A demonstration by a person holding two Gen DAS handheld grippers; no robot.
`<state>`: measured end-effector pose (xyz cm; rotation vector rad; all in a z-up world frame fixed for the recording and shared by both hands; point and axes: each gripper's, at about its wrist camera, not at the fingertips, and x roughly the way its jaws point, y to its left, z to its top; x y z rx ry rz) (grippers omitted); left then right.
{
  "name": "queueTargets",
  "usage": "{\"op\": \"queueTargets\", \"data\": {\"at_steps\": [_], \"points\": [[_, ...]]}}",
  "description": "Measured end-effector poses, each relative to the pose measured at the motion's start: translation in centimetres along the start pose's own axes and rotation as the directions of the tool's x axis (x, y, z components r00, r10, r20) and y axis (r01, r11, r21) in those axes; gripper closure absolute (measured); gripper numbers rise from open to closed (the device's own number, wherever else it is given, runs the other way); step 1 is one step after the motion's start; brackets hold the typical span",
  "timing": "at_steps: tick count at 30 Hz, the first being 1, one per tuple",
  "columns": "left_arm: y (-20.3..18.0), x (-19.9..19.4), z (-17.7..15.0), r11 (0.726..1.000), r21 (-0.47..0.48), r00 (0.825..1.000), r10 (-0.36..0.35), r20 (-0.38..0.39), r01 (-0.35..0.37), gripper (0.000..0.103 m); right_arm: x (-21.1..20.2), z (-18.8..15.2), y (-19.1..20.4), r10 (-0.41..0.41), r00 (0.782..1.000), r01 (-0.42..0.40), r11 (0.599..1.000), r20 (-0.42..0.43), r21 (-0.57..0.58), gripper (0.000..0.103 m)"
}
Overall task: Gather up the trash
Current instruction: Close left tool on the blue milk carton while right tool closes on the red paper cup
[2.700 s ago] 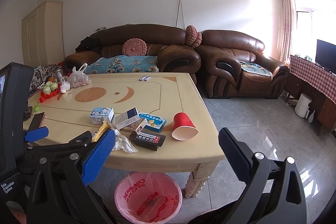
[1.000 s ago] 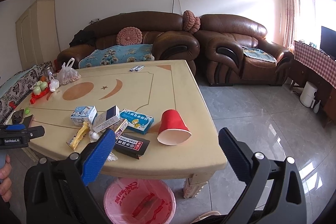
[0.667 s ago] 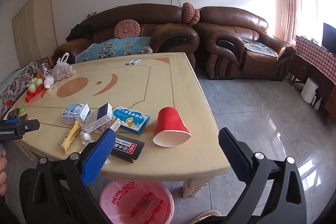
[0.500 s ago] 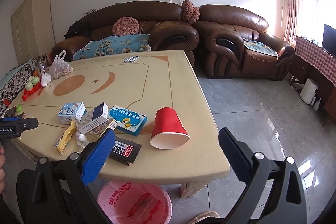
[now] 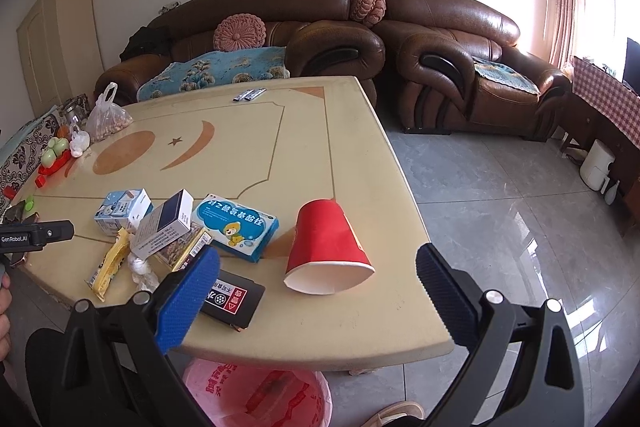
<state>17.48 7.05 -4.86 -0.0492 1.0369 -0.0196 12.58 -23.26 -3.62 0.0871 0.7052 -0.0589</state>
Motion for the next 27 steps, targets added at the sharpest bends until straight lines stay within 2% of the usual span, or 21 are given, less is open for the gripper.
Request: {"op": "queueTargets", "data": {"at_steps": [15, 27], "points": [[-0.2, 5.1, 4.0, 0.999, 0.028, 0.999, 0.019, -0.049, -0.018, 0.005, 5.7, 0.3, 0.1, -0.018, 0.997, 0.015, 0.999, -0.08, -0.045, 0.007], [1.1, 10.2, 6.4, 1.0, -0.03, 0.992, -0.007, -0.126, 0.003, 0.005, 11.0, 0.7, 0.3, -0.021, 0.988, 0.006, 0.995, -0.154, -0.098, 0.007]]}}
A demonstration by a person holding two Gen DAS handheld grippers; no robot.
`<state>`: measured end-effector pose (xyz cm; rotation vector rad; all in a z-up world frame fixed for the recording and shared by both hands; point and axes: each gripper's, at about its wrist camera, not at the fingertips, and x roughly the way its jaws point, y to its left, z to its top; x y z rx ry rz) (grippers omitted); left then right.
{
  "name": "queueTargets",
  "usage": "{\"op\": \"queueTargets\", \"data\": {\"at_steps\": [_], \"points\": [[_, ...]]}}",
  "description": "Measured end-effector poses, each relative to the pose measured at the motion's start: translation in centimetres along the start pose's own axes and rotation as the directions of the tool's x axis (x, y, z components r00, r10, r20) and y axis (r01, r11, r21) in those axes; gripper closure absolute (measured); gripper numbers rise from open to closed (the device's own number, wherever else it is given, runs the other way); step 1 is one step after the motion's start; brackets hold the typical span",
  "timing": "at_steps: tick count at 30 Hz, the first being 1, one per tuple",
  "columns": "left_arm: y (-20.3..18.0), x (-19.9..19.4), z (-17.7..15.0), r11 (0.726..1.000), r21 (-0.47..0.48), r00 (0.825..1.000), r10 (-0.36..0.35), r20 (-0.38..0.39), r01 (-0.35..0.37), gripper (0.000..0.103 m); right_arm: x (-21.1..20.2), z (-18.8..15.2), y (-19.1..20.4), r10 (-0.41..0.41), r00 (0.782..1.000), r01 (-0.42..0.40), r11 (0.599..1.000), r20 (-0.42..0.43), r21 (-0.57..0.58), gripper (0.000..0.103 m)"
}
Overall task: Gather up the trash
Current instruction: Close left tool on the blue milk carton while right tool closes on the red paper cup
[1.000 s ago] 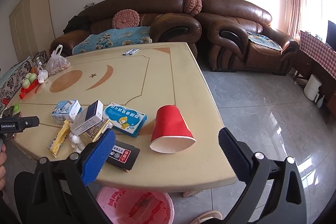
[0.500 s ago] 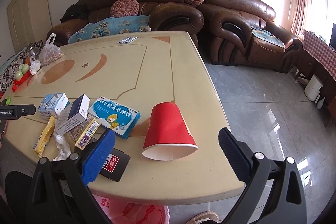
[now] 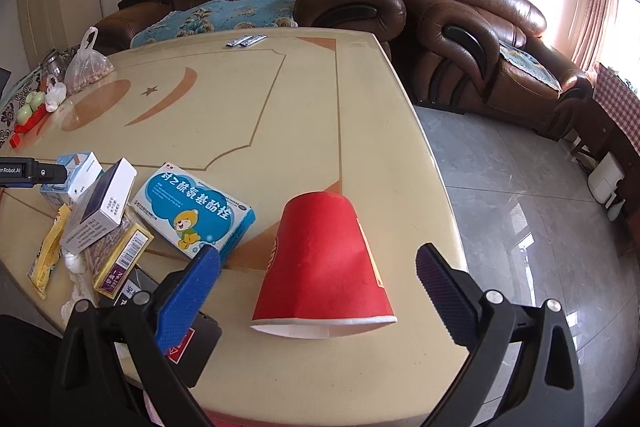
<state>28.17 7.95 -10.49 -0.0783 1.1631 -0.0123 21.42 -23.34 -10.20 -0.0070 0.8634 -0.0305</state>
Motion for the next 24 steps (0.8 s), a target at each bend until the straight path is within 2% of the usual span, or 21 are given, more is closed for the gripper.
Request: {"op": "queueTargets", "data": {"at_steps": [7, 13, 21, 24], "points": [[0.4, 2.3, 1.2, 1.0, -0.013, 0.999, 0.016, -0.038, -0.016, 0.005, 2.2, 0.0, 0.0, -0.004, 1.0, 0.004, 1.0, -0.03, -0.014, 0.007], [0.3, 4.5, 1.7, 1.0, -0.014, 0.995, -0.007, -0.098, 0.006, 0.005, 3.7, 0.1, 0.1, -0.001, 0.999, 0.0, 1.0, -0.053, -0.026, 0.007], [0.1, 5.8, 2.2, 1.0, -0.002, 0.991, -0.031, -0.127, 0.031, 0.005, 5.2, -0.2, 0.1, 0.009, 0.997, -0.013, 0.999, -0.08, -0.043, 0.007], [0.0, 6.0, 2.6, 0.999, 0.002, 0.991, -0.037, -0.127, 0.037, 0.005, 5.6, -0.3, 0.2, 0.006, 0.996, -0.01, 0.999, -0.091, -0.048, 0.019]]}}
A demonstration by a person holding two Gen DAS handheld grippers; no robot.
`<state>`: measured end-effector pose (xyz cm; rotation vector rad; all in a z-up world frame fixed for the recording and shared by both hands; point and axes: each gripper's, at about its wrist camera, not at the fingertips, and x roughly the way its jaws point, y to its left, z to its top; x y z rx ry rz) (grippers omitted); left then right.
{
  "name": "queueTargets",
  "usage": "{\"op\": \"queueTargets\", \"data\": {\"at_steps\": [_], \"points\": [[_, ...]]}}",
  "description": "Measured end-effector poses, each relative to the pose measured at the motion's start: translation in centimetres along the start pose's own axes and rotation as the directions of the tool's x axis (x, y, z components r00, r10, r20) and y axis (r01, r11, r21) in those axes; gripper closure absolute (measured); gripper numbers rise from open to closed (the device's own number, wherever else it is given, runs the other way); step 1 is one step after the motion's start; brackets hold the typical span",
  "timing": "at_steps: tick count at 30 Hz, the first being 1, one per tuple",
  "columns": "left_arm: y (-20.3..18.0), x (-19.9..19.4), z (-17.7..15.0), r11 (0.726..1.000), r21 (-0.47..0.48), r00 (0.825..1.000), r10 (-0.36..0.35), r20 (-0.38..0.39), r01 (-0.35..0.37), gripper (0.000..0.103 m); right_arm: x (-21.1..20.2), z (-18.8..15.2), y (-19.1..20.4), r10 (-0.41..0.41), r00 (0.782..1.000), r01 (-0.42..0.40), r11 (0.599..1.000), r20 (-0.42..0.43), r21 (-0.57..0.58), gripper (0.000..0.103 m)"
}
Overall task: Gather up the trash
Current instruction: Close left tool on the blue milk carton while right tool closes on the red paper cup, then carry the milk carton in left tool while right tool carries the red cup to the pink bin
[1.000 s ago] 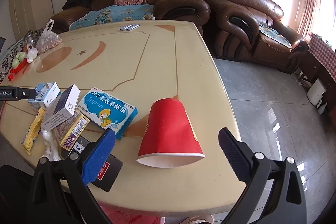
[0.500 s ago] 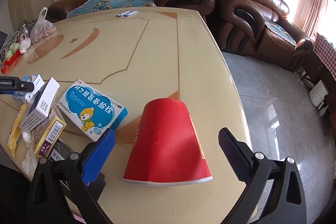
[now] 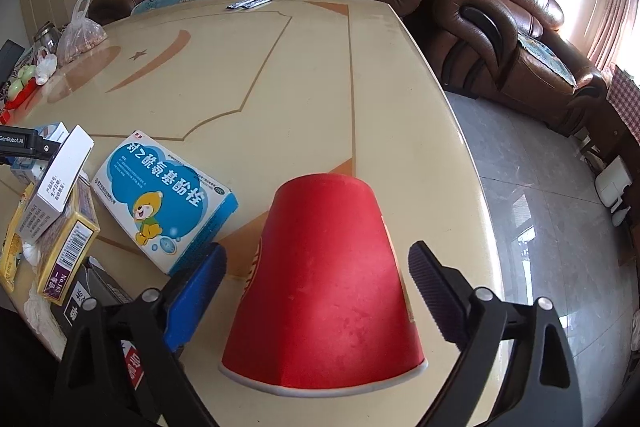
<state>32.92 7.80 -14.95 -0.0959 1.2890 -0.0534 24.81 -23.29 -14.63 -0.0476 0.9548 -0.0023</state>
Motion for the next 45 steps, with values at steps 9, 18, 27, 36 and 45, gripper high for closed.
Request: {"op": "queueTargets", "data": {"at_steps": [9, 18, 27, 36, 45], "points": [[-0.9, -0.2, 0.6, 1.0, 0.029, 1.0, 0.01, 0.002, -0.01, 0.02, 0.0, -0.1, -0.9, 0.022, 1.0, -0.023, 0.999, 0.009, 0.046, 0.036], [-0.3, -1.8, 0.7, 1.0, 0.028, 0.998, -0.001, 0.064, -0.001, 0.021, -1.1, 0.5, -2.3, 0.013, 0.998, -0.019, 0.995, 0.057, 0.102, 0.042], [-0.5, -5.5, 0.0, 0.998, 0.03, 0.988, 0.042, 0.149, -0.047, 0.021, -3.5, 1.7, -2.6, -0.005, 0.992, -0.01, 0.993, 0.123, 0.121, 0.042], [-1.0, -11.2, -2.5, 0.998, 0.056, 0.972, 0.026, 0.234, -0.04, 0.021, -8.6, 2.3, -1.1, 0.012, 0.981, -0.029, 0.996, 0.195, 0.087, 0.042], [-1.8, -16.5, -8.2, 0.995, 0.087, 0.951, 0.016, 0.31, -0.045, 0.021, -15.2, 0.8, 0.3, 0.026, 0.966, -0.04, 0.998, 0.256, 0.05, 0.042]]}}
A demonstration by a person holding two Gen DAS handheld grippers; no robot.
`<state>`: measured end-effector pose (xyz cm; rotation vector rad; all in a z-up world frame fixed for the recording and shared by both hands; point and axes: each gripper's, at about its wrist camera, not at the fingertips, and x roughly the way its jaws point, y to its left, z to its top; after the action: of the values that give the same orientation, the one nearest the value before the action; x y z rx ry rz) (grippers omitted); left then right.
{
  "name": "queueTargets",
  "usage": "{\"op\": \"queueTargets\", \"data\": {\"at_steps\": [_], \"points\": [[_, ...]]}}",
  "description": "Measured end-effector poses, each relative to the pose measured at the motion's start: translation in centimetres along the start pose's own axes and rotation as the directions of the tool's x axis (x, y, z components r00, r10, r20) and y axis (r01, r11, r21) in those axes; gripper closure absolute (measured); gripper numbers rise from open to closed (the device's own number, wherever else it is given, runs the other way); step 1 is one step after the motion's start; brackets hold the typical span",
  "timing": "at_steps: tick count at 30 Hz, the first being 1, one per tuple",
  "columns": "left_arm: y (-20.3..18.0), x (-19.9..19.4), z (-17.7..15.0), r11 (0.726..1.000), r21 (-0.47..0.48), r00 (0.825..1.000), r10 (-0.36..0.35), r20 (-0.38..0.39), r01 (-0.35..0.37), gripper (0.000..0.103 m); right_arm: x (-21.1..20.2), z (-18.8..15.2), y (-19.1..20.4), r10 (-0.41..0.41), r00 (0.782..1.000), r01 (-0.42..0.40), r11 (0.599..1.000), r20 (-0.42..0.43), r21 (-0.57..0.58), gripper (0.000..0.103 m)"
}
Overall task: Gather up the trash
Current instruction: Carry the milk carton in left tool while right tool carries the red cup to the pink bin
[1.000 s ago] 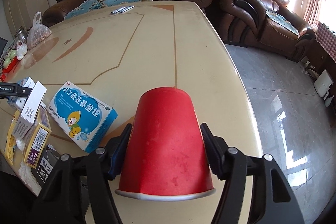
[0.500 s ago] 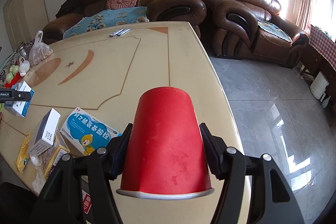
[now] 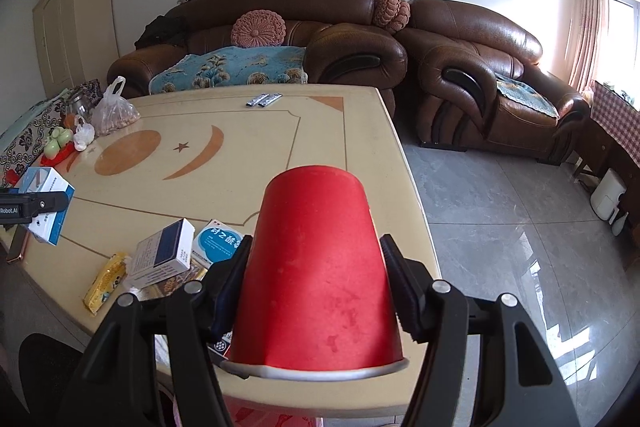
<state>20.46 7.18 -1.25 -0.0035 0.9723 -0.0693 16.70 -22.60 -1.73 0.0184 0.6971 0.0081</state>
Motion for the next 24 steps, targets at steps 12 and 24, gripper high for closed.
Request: {"op": "queueTargets", "data": {"at_steps": [12, 24], "points": [[-2.0, -5.1, -6.1, 0.999, 0.052, 0.999, -0.008, 0.032, 0.006, 0.021, -7.8, -2.5, 2.8, 0.036, 0.999, -0.034, 0.998, 0.041, -0.044, 0.042], [-4.2, -8.2, -10.2, 0.994, 0.113, 0.997, -0.008, 0.073, 0.0, 0.021, -13.1, -5.0, 5.0, 0.072, 0.994, -0.065, 0.993, 0.079, -0.094, 0.041]]}}
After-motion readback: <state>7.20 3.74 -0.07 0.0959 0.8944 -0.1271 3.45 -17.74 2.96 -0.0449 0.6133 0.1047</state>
